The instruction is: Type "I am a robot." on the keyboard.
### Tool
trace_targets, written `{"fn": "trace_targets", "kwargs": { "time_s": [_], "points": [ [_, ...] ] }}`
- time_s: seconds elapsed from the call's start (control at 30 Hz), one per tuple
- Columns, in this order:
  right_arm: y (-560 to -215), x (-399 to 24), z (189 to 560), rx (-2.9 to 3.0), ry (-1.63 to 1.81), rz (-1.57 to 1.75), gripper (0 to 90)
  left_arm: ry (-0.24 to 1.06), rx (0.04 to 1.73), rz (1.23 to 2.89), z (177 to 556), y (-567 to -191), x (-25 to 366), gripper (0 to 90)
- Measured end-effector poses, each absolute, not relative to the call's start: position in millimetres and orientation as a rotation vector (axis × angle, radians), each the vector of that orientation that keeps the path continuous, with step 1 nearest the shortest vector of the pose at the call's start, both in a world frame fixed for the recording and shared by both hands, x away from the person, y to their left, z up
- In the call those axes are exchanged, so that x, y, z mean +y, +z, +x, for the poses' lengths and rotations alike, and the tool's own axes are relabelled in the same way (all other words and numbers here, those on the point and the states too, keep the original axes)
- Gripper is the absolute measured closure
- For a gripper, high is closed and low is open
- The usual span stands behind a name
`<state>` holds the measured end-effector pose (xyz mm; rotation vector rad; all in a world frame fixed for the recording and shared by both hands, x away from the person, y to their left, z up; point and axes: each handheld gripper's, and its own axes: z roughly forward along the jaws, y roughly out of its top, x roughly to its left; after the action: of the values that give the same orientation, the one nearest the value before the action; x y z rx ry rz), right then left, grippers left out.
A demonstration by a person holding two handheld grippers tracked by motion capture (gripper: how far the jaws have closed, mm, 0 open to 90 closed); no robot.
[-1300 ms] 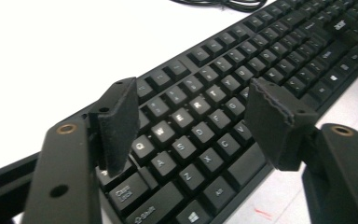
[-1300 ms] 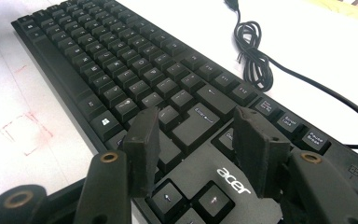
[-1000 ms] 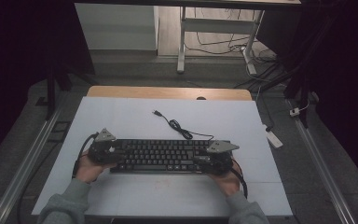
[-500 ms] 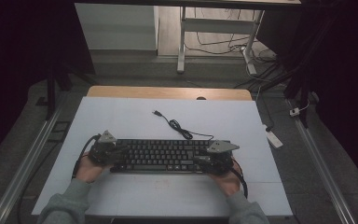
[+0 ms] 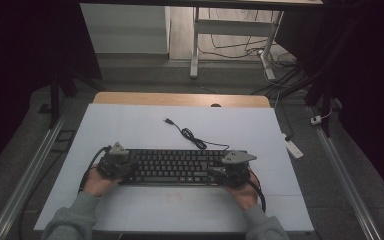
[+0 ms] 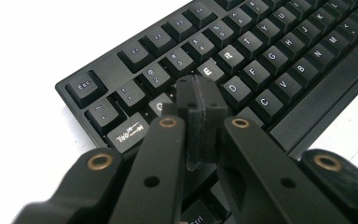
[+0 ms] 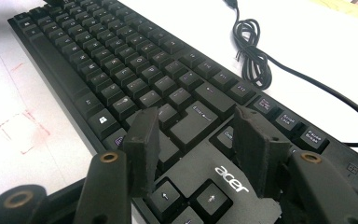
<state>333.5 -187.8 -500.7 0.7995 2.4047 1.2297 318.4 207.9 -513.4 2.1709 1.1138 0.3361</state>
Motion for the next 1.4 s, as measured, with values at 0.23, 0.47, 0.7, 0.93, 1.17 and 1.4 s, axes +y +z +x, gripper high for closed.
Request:
{"fn": "trace_targets", "kwargs": {
  "time_s": [0.23, 0.47, 0.7, 0.93, 1.17, 1.4],
  "points": [
    [-501.0, -187.5, 333.8, 2.405, 1.234, 0.798, 51.3, 0.338, 1.122, 2.177, 319.1, -515.9, 207.1, 88.9],
    [-501.2, -187.4, 333.8, 2.406, 1.233, 0.799, 51.3, 0.336, 1.119, 2.194, 319.7, -518.4, 204.9, 89.0],
    [-501.1, -187.5, 333.8, 2.407, 1.232, 0.799, 51.3, 0.337, 1.12, 2.192, 319.7, -518.8, 204.6, 88.9],
    [-501.1, -187.4, 333.8, 2.407, 1.232, 0.796, 51.3, 0.345, 1.123, 2.2, 319.4, -521.4, 203.1, 89.0],
    [-500.7, -187.8, 333.7, 2.405, 1.232, 0.797, 51.2, 0.365, 1.091, 2.107, 314.1, -509.4, 206.1, 78.9],
    [-499.8, -188.6, 333.2, 2.403, 1.239, 0.794, 51.2, 0.366, 1.089, 2.022, 309.1, -498.9, 211.2, 47.8]
  ]
}}
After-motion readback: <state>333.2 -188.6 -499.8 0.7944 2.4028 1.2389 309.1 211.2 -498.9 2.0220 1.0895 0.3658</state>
